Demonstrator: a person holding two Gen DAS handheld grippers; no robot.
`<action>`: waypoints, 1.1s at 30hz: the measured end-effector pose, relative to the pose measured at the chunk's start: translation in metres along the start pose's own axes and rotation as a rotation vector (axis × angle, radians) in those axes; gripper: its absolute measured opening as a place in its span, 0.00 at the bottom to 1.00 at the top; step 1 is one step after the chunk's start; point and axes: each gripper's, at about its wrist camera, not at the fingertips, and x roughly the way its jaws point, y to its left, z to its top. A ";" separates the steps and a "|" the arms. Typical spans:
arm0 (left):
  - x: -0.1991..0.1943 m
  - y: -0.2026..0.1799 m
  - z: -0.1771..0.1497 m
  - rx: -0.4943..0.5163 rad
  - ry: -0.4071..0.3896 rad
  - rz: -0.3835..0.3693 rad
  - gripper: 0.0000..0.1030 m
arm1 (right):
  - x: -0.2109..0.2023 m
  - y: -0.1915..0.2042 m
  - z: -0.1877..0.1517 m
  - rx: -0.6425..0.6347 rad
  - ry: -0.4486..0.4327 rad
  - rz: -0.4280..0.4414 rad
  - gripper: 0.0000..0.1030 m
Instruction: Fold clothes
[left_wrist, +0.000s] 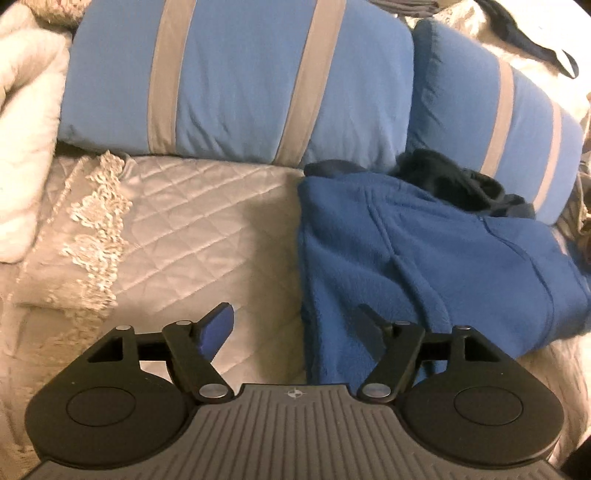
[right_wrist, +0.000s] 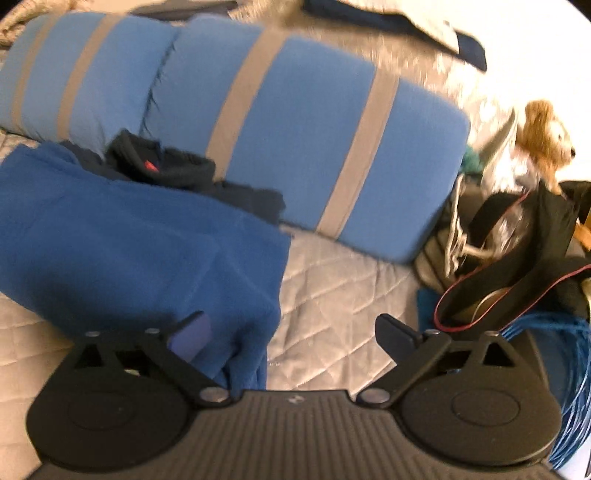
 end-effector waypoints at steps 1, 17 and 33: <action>-0.005 0.000 0.001 0.007 -0.002 0.001 0.71 | -0.006 -0.001 0.001 0.000 -0.010 0.005 0.99; -0.038 -0.026 -0.009 0.061 -0.034 -0.034 0.74 | -0.024 -0.018 -0.009 0.167 0.038 0.025 1.00; -0.015 0.029 -0.059 -0.520 -0.030 -0.458 0.75 | 0.036 -0.075 -0.096 0.838 0.225 0.514 1.00</action>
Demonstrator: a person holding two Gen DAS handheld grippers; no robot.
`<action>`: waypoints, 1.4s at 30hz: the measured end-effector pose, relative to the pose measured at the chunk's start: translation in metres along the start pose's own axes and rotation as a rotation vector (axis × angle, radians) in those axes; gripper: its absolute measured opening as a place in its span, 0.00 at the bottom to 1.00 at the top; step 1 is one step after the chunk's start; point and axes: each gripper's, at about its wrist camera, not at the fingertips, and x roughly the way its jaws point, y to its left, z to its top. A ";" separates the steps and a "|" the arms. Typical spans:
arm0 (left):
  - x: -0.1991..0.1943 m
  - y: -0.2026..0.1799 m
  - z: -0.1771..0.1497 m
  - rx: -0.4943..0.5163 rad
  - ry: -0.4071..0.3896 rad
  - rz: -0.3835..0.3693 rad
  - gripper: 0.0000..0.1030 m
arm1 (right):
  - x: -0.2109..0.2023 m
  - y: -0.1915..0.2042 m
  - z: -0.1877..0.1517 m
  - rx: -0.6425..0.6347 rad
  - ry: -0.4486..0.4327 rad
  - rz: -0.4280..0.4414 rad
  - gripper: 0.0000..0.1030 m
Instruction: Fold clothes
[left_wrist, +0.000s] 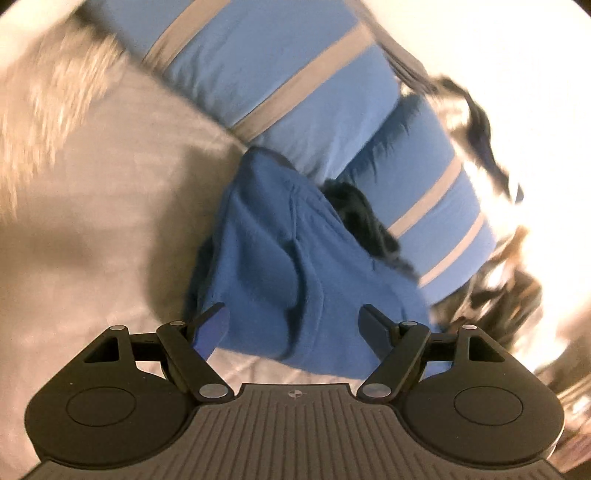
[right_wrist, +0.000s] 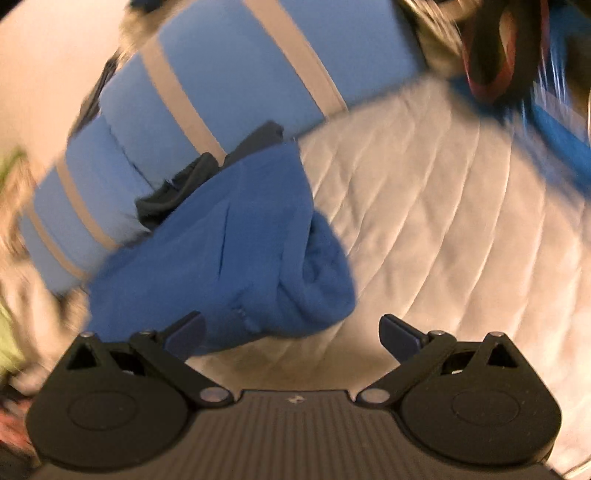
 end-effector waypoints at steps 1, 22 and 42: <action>0.005 0.009 -0.004 -0.055 0.002 -0.026 0.75 | 0.004 -0.009 -0.003 0.060 0.011 0.043 1.00; 0.090 0.073 -0.031 -0.516 -0.127 -0.232 0.75 | 0.090 -0.018 -0.014 0.425 -0.176 0.258 1.00; 0.067 0.037 -0.017 -0.455 -0.061 -0.013 0.15 | 0.079 -0.017 -0.008 0.474 -0.193 0.169 0.17</action>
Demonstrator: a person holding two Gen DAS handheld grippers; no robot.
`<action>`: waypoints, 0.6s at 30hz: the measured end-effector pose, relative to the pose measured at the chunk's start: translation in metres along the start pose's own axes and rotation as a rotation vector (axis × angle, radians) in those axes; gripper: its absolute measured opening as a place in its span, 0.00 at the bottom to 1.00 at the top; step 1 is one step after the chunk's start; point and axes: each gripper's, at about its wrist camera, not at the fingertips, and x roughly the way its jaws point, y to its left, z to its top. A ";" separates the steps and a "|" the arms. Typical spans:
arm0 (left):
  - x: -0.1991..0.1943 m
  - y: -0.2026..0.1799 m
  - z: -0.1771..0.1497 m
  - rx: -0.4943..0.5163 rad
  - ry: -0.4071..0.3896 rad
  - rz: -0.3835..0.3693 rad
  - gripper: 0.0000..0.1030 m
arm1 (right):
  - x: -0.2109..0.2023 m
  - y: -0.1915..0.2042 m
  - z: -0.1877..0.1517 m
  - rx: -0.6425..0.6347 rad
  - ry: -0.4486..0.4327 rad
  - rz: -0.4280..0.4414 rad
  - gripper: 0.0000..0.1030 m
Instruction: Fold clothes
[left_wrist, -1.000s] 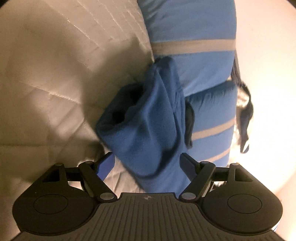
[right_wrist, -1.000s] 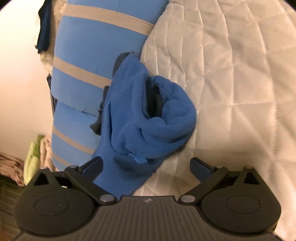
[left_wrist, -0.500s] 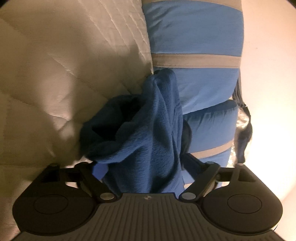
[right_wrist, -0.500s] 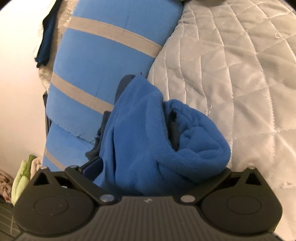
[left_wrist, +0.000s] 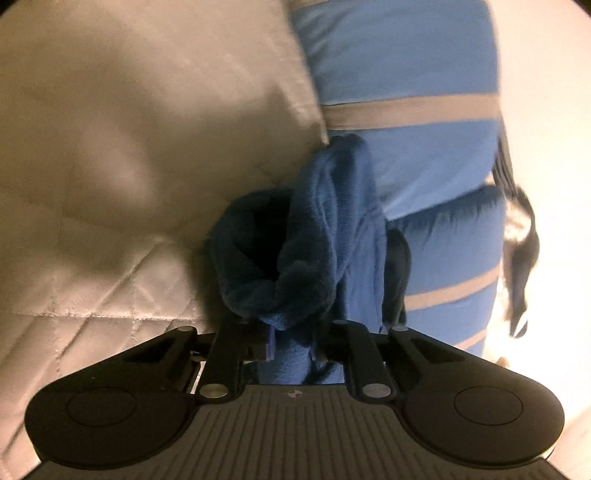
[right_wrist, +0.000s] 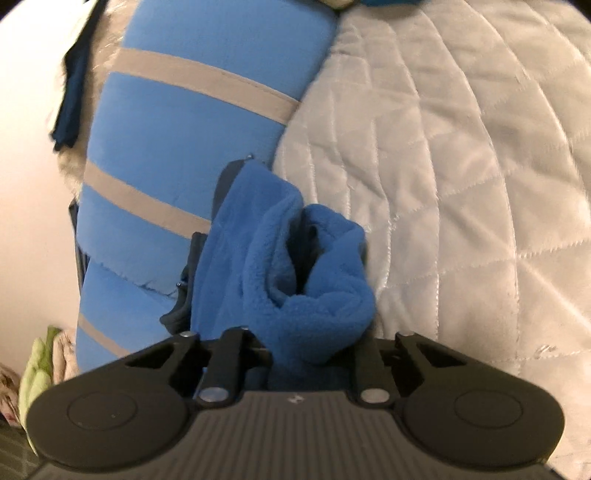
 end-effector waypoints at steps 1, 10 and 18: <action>-0.004 -0.005 -0.002 0.018 -0.002 0.008 0.15 | -0.003 0.003 0.000 -0.018 0.001 -0.002 0.16; -0.042 -0.019 -0.023 0.081 0.057 0.057 0.14 | -0.040 0.009 -0.008 -0.103 0.045 -0.038 0.15; -0.072 0.002 -0.049 0.092 0.090 0.069 0.14 | -0.081 -0.012 -0.034 -0.114 0.074 -0.050 0.15</action>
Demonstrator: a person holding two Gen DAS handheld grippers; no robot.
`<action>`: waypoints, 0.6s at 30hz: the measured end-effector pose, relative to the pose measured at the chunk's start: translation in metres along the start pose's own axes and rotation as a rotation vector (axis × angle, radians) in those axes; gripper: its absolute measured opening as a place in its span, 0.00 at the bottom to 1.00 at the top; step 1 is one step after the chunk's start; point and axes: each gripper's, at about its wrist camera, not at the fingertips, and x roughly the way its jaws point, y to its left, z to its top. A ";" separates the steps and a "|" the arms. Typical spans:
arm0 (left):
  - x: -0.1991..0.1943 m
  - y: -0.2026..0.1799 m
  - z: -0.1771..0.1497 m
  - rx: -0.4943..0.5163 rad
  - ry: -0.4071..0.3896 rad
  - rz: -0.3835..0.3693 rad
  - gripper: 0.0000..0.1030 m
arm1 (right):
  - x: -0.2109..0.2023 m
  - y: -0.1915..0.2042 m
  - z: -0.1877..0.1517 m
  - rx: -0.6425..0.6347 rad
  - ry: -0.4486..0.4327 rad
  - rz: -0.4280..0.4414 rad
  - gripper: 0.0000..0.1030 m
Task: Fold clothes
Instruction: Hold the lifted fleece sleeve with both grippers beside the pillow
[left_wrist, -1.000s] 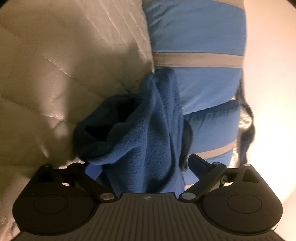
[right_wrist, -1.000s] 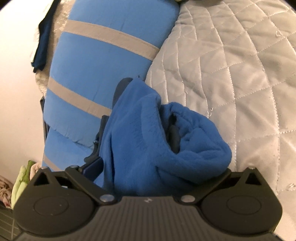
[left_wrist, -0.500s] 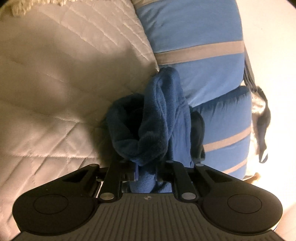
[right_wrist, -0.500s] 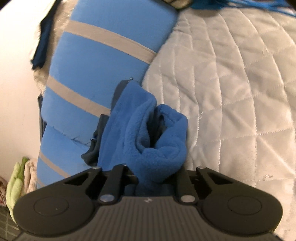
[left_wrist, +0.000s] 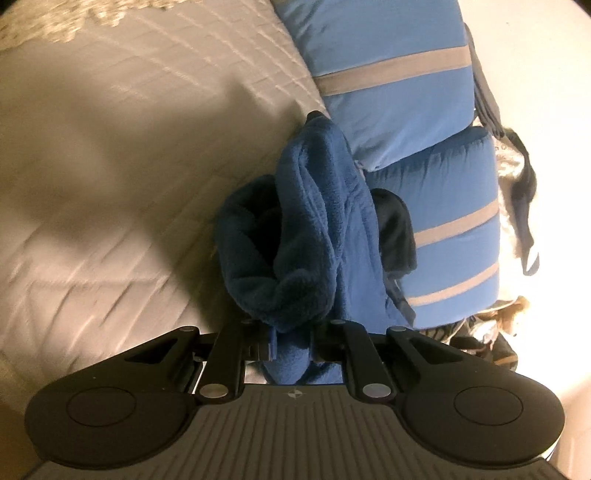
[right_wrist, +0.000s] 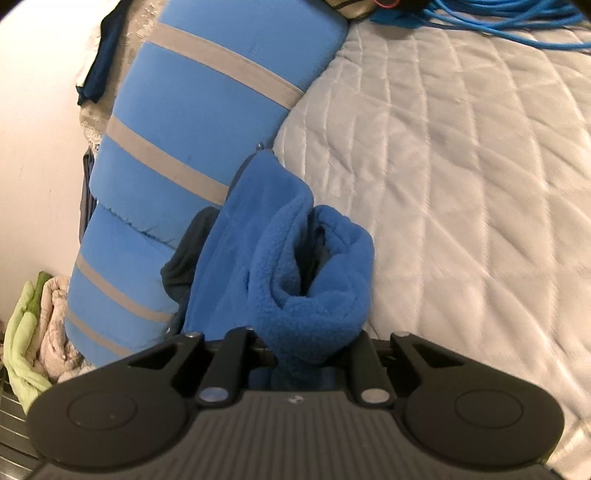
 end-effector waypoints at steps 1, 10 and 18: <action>-0.003 0.003 -0.004 0.001 0.001 0.001 0.14 | -0.005 -0.002 -0.005 -0.004 0.003 0.000 0.15; -0.028 0.020 -0.028 0.008 0.010 -0.005 0.14 | -0.044 -0.017 -0.040 -0.006 0.014 -0.001 0.15; -0.046 0.033 -0.044 0.000 0.022 -0.011 0.14 | -0.071 -0.030 -0.066 0.005 0.016 0.004 0.15</action>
